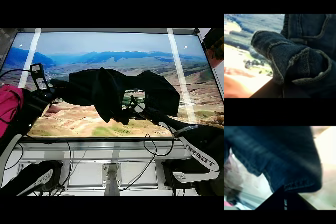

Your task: Fold the clothes and pants, and hang the long-sleeved shirts on hangers.

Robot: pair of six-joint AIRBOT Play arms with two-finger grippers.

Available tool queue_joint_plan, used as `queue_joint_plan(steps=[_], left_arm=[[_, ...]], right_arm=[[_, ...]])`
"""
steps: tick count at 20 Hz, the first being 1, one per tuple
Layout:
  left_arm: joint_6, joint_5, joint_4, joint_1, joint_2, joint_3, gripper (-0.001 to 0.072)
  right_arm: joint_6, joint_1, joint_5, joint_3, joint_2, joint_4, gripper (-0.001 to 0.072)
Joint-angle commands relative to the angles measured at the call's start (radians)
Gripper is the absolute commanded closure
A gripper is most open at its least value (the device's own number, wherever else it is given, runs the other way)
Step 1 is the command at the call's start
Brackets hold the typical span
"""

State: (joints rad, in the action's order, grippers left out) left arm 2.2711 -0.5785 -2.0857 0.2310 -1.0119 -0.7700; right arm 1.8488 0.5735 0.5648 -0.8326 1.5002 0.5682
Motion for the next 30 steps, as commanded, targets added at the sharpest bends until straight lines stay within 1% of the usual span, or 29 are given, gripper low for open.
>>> queue_joint_plan(steps=[1,2,3,4,5,6,7,9,10,12,15,17,19,20,22,24,26,27,30], left_arm=[[-0.129,-0.153,0.001,-0.039,0.023,-0.005,0.0689],[-0.171,-0.193,0.011,-0.056,0.040,-0.005,0.0689],[-0.206,-0.205,0.011,-0.068,0.057,-0.003,0.0689],[-0.234,-0.208,0.011,-0.079,0.074,-0.003,0.0690],[-0.257,-0.209,0.012,-0.087,0.091,-0.002,0.0689],[-0.287,-0.209,0.021,-0.094,0.104,-0.002,0.0689],[-0.317,-0.209,0.034,-0.096,0.114,-0.002,0.0689],[-0.367,-0.208,0.064,-0.096,0.117,0.002,0.0689],[-0.372,-0.208,0.077,-0.096,0.117,0.007,0.0689],[-0.372,-0.208,0.079,-0.096,0.117,0.014,0.0689],[-0.372,-0.208,0.077,-0.096,0.117,0.014,0.0689],[-0.377,-0.207,0.068,-0.097,0.117,0.014,0.0689],[-0.429,-0.208,0.059,-0.107,0.117,0.014,0.0689],[-0.432,-0.208,0.050,-0.123,0.117,0.014,0.0689],[-0.426,-0.202,0.045,-0.195,0.116,0.013,0.0689],[-0.388,-0.195,0.050,-0.298,0.110,0.014,0.0689],[-0.341,-0.193,0.105,-0.385,0.100,0.014,0.0688],[-0.341,-0.187,0.154,-0.411,0.097,0.015,0.0688],[-0.341,-0.124,0.249,-0.414,0.098,0.019,0.0688]], right_arm=[[0.128,-0.003,0.121,0.050,-0.130,0.298,0.0702],[0.208,-0.011,0.166,0.093,-0.210,0.424,0.0702],[0.309,-0.032,0.232,0.141,-0.299,0.555,0.0702],[0.379,-0.074,0.326,0.190,-0.405,0.694,0.0702],[0.411,-0.127,0.430,0.226,-0.507,0.804,0.0703],[0.398,-0.197,0.527,0.244,-0.612,0.900,0.0703],[0.385,-0.275,0.590,0.243,-0.707,0.990,0.0703],[0.330,-0.446,0.591,0.224,-0.833,1.075,0.0704],[0.298,-0.533,0.589,0.208,-0.854,1.078,0.0705],[0.172,-0.688,0.535,0.180,-0.841,1.049,0.0705],[0.096,-0.805,0.413,0.151,-0.781,1.027,0.0705],[0.093,-0.839,0.355,0.128,-0.714,1.025,0.0705],[0.085,-0.848,0.331,0.087,-0.628,1.036,0.0704],[0.086,-0.848,0.333,0.063,-0.585,1.064,0.0703],[0.087,-0.848,0.332,0.029,-0.525,1.097,0.0704],[0.086,-0.849,0.334,0.011,-0.476,1.115,0.0704],[0.075,-0.855,0.334,0.012,-0.427,1.112,0.0704],[0.068,-0.854,0.327,0.011,-0.404,1.110,0.0704],[0.068,-0.854,0.303,-0.017,-0.340,1.075,0.0701]])
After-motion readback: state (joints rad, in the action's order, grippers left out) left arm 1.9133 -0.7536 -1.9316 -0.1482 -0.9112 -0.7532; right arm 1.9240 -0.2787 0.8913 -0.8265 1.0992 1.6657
